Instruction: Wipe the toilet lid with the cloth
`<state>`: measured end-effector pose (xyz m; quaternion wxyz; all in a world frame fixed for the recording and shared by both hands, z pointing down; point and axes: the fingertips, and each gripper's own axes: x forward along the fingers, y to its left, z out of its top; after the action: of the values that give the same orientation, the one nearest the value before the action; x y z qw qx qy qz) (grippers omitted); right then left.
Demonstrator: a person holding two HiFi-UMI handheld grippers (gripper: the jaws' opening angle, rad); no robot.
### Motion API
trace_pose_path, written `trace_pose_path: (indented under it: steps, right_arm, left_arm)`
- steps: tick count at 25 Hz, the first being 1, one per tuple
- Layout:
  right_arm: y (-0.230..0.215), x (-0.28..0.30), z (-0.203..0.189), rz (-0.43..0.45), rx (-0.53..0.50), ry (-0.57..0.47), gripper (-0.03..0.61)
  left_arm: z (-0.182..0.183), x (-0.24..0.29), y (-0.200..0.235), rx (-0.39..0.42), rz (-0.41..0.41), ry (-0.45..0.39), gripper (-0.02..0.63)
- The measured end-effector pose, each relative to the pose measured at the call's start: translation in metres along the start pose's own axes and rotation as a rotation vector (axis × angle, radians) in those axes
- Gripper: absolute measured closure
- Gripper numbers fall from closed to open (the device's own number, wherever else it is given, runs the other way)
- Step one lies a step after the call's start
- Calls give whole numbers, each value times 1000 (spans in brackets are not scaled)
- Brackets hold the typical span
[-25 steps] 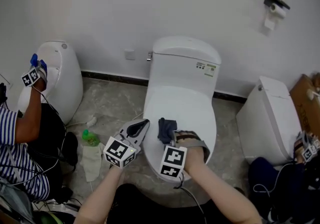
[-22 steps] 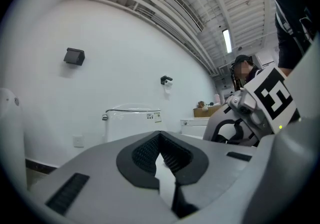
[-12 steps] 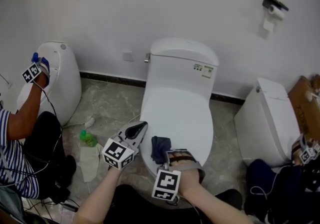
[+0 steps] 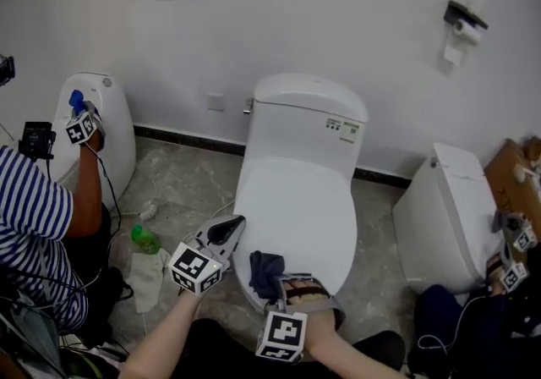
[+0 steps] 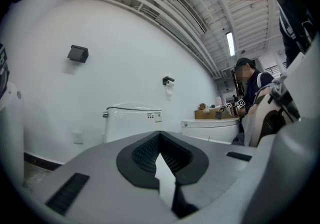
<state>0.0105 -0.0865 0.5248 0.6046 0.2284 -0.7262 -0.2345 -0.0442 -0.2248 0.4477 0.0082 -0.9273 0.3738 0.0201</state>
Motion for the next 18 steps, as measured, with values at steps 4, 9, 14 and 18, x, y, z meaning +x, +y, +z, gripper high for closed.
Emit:
trace_pose_path:
  steps: [4,9,14,18]
  right_arm:
    - [-50,5,-7,-83,31,-24,497]
    - [-150,33,-12,-213,37,-20,497]
    - [-238,83,-14,-262,-5,59,497]
    - [-278,121,-7,-241,-18,98,497]
  left_arm:
    - [1,-5,0,9,-9,6,598]
    - [2,-18,10,1,9,-6,598]
    - [1,-32,20,-20,36,-14,598]
    - [6,-37,25,-25,40,-18,598]
